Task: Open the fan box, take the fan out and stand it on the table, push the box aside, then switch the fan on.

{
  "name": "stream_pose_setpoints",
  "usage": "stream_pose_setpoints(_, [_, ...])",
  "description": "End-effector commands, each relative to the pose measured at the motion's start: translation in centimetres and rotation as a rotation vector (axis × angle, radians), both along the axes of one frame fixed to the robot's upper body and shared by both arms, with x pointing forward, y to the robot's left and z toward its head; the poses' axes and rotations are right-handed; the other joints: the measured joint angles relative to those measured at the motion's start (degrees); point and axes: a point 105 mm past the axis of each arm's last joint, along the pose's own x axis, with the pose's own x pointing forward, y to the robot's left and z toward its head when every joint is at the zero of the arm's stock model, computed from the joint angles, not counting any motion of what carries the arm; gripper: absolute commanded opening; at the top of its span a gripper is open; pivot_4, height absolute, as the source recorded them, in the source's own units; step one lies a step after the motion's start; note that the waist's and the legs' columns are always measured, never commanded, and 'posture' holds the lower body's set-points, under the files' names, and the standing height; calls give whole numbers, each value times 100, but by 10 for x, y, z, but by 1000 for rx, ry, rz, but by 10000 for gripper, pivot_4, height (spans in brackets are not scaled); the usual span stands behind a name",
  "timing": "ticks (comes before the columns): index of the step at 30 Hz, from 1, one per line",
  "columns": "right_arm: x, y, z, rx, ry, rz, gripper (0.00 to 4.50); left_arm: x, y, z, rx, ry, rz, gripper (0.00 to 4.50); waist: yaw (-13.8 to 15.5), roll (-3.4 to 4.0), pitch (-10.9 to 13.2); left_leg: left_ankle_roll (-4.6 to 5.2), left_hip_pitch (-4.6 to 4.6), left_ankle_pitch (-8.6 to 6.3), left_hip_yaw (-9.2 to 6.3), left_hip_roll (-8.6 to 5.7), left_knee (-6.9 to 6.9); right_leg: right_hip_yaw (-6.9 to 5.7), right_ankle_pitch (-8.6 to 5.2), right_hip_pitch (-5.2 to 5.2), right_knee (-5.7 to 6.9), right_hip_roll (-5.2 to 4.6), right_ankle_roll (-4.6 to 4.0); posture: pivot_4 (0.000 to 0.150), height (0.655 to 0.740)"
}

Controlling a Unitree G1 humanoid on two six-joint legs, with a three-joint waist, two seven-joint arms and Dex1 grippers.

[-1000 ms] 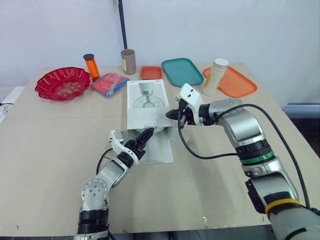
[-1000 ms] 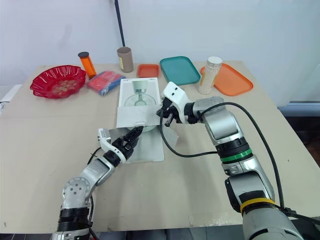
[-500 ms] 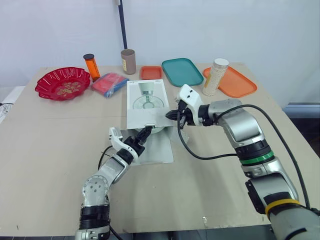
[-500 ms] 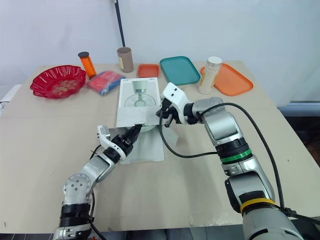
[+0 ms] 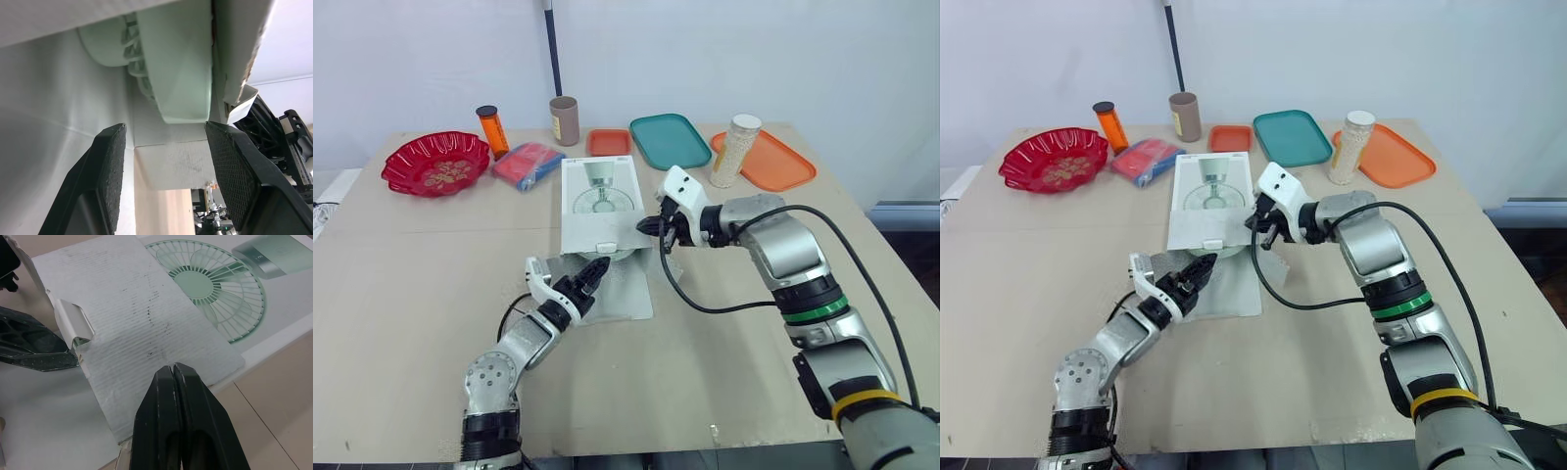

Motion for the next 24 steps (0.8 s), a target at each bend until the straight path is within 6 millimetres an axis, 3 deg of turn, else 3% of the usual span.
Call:
stream_pose_setpoints(1, [-4,6,14,21,-49,26,0,-1,3,8,-11,-28,6,27406,0,0,0,0,0,0,0,0,0,0,0,0,0,0,0,1500,7400])
stream_pose_setpoints(17, [-2,7,15,18,-58,27,0,1,4,8,-16,-34,8,27406,0,0,0,0,0,0,0,0,0,0,0,0,-1,0,0,1500,7400])
stream_pose_setpoints(24, [-2,6,15,14,-62,29,0,-9,12,0,6,-7,0,27406,-6,0,0,0,0,0,1,1,-2,0,0,0,-1,0,0,1500,7400])
